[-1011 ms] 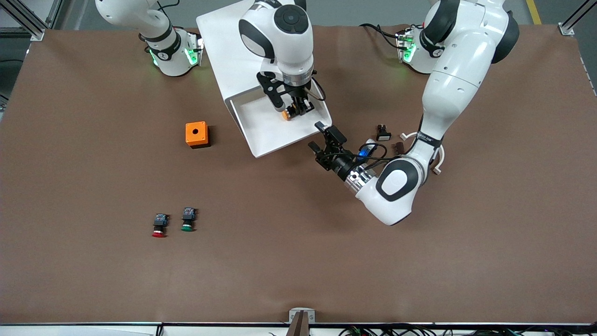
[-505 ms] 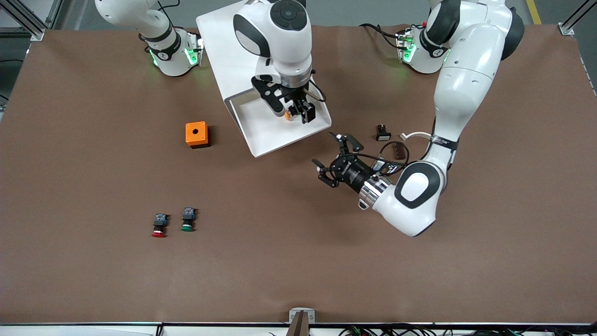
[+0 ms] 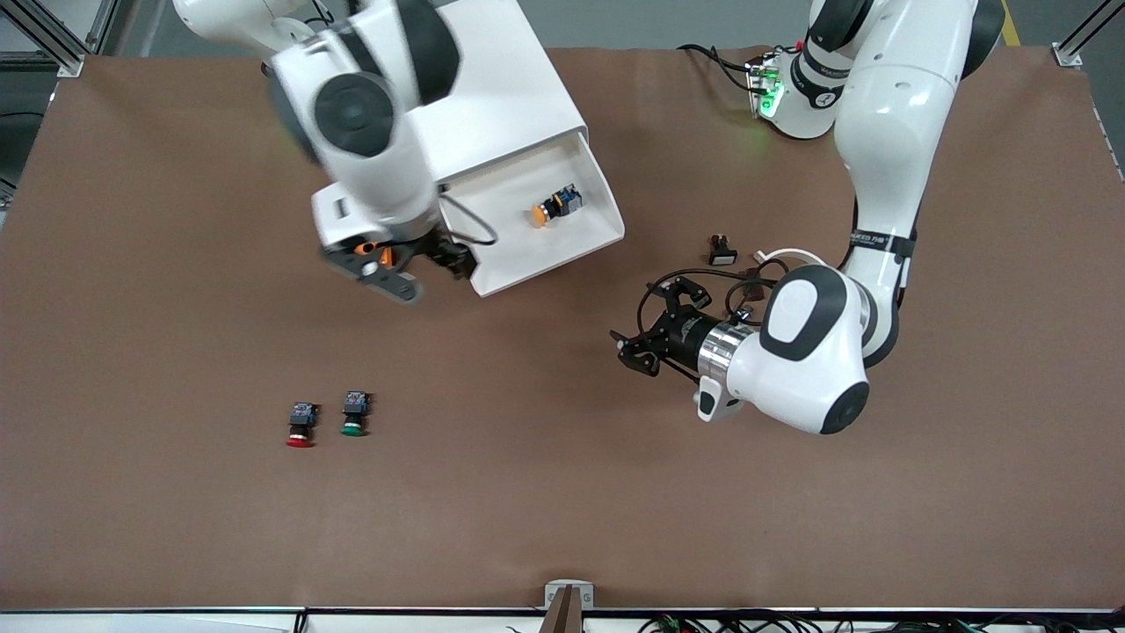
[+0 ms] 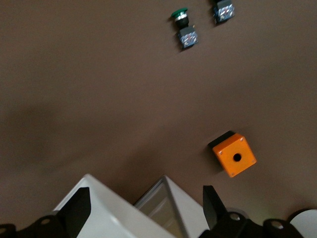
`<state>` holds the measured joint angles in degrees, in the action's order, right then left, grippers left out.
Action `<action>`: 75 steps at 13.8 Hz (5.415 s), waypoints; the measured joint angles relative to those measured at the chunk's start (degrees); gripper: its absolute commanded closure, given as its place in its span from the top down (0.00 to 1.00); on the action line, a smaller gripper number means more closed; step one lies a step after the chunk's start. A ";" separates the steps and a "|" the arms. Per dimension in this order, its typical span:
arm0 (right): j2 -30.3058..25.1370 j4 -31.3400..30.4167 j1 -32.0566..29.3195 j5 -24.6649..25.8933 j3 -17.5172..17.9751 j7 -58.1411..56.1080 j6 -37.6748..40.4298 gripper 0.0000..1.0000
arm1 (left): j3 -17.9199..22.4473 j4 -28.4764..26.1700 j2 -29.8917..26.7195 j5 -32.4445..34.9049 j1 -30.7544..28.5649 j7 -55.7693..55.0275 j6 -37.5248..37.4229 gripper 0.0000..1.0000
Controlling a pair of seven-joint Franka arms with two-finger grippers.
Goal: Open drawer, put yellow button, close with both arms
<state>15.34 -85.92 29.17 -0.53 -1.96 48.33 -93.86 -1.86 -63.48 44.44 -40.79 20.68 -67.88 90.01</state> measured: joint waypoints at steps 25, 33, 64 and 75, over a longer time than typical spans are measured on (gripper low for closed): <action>-2.84 8.20 -31.07 0.50 0.56 -48.01 12.15 1.00 | 0.29 -2.48 -4.55 40.05 22.25 -0.80 16.97 1.00; -4.01 8.50 -31.69 -0.22 0.97 -47.87 16.54 1.00 | 0.25 -3.17 -3.21 40.06 25.89 -0.81 17.03 1.00; -19.75 -8.37 -29.64 -1.96 0.73 -47.76 3.97 1.00 | 0.58 -8.24 -2.79 10.55 32.21 -5.54 14.80 1.00; -19.74 -8.74 -30.12 -0.51 1.05 -47.87 3.42 1.00 | 0.89 -10.39 -2.79 3.26 31.51 -5.58 14.77 1.00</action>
<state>-4.40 -94.67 -0.95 -1.04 -0.91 0.46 -90.44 -0.97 -73.88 41.66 -37.53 52.18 -73.46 104.78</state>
